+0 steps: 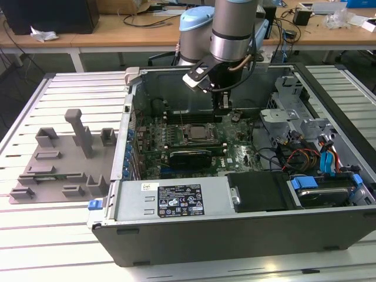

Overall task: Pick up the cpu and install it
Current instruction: 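Close the cpu cover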

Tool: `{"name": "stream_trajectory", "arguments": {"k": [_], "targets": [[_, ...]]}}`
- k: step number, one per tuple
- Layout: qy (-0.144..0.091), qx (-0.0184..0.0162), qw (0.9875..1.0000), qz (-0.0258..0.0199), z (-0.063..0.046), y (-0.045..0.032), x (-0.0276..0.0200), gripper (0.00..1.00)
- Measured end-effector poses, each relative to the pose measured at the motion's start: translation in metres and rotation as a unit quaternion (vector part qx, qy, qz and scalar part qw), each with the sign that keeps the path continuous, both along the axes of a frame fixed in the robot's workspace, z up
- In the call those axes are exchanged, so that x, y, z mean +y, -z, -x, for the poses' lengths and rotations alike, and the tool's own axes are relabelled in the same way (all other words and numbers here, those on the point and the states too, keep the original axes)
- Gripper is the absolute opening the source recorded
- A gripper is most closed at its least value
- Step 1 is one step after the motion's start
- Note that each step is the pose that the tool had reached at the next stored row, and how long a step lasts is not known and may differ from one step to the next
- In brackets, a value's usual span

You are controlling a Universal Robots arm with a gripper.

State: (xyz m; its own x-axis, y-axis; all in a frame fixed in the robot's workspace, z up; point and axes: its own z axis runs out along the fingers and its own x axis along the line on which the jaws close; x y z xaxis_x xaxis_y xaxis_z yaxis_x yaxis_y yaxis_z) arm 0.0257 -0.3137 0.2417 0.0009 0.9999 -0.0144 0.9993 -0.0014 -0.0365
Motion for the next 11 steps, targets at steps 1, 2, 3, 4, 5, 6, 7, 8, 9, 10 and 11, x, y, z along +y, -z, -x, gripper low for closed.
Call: {"name": "stream_trajectory", "arguments": {"k": [1,2,3,4,5,6,7,8,9,10,11], "targets": [[0.0,0.0,1.0,0.0,0.0,0.0,0.0,0.11],[0.0,0.0,1.0,0.0,0.0001,0.0,0.0,0.11],[0.0,0.0,1.0,0.0,0.0001,0.0,0.0,0.11],[0.0,0.0006,1.0,0.0,0.0001,0.0,0.0,0.11],[0.0,0.0034,1.0,0.0,0.0002,0.0,0.0,0.11],[0.0,0.0038,1.0,0.0001,0.0002,0.0,0.0,0.11],[0.0,0.0043,1.0,0.0,0.0001,0.0,0.0,0.11],[0.0,0.0049,1.0,0.0,0.0004,0.0001,0.0,0.11],[0.0,0.0049,1.0,-0.0001,0.0017,0.0002,0.0,0.11],[0.0,0.0048,1.0,-0.0001,0.003,0.0004,0.0,0.11],[0.0,0.0049,1.0,-0.0002,0.0051,0.0005,0.0,0.11]]}}
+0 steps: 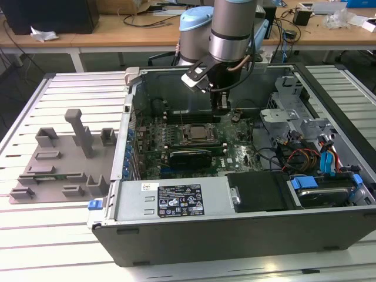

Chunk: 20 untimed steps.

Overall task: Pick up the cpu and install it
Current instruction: 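Close the cpu cover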

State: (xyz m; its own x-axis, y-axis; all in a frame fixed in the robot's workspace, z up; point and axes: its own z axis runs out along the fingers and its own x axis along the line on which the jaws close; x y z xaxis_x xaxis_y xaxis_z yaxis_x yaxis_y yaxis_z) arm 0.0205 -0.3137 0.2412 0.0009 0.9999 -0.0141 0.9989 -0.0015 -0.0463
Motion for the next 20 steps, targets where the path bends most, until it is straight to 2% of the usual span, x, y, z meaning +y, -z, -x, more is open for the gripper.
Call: {"name": "stream_trajectory", "arguments": {"k": [7,12,16,20], "targets": [[0.0,0.0,1.0,0.0,0.017,0.0027,0.0,0.11],[0.0,0.0,1.0,0.0001,0.022,0.0101,-0.0002,0.11],[0.0,0.0,1.0,0.0001,0.029,0.0119,-0.0005,0.11],[0.0,0.0,1.0,0.0001,0.03,0.012,-0.0005,0.11]]}}
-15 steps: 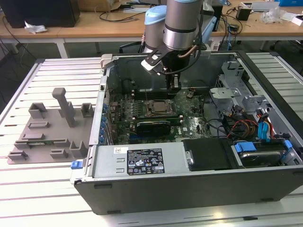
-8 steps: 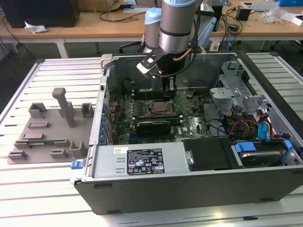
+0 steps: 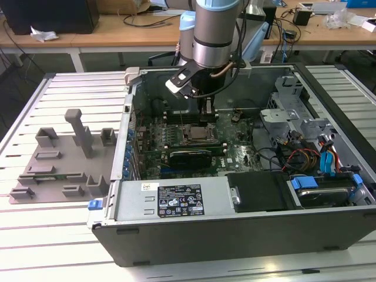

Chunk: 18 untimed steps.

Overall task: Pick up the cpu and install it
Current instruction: 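Close the cpu cover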

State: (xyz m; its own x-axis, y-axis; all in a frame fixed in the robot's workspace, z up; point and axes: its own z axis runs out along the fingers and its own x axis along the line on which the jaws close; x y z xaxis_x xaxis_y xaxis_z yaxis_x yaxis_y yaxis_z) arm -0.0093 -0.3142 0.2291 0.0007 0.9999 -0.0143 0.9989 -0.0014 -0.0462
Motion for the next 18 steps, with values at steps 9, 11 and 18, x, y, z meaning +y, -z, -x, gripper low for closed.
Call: {"name": "stream_trajectory", "arguments": {"k": [9,11,18], "targets": [[-0.065,0.0,0.9979,0.0,0.0001,0.0,0.0,0.11],[-0.087,0.0,0.9962,0.0,0.0001,0.0,0.0,0.11],[-0.18,0.0,0.9837,0.0,0.0001,0.0,0.0,0.11]]}}
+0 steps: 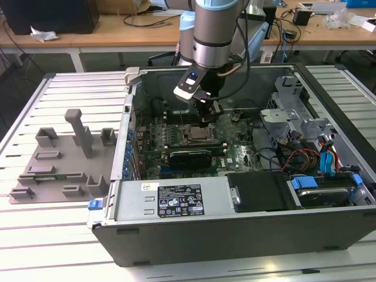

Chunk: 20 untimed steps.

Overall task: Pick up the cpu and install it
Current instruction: 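Close the cpu cover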

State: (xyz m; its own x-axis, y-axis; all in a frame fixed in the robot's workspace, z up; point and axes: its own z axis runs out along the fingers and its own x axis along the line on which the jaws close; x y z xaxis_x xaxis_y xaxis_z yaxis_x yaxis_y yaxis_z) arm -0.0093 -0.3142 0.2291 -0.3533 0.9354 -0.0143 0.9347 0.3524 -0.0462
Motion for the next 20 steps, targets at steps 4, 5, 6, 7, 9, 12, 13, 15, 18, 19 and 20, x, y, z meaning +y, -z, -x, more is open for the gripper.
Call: {"name": "stream_trajectory", "arguments": {"k": [4,5,6,7,9,12,13,15,18,19,20], "targets": [[-0.051,0.0,0.9987,0.0,0.0,0.0,0.0,0.11],[-0.061,0.0,0.9981,0.0,0.0,0.0,0.0,0.11],[-0.074,0.0,0.9972,0.0,0.0,0.0,0.0,0.11],[-0.084,0.0,0.9965,0.0,0.0,0.0,0.0,0.11],[-0.105,0.0,0.9944,0.0,0.0,0.0,0.0,0.11],[-0.137,0.0,0.9905,0.0,0.0,0.0,0.0,0.11],[-0.147,0.0,0.9892,0.0,0.0,0.0,0.0,0.11],[-0.166,0.0,0.9862,0.0,0.0,0.0,0.0,0.11],[-0.213,0.0,0.977,0.0,0.0,0.0,0.0,0.11],[-0.223,0.0,0.9749,0.0001,0.0,0.0,0.0,0.11],[-0.232,0.0,0.9728,0.0,0.0,0.0,0.0,0.11]]}}
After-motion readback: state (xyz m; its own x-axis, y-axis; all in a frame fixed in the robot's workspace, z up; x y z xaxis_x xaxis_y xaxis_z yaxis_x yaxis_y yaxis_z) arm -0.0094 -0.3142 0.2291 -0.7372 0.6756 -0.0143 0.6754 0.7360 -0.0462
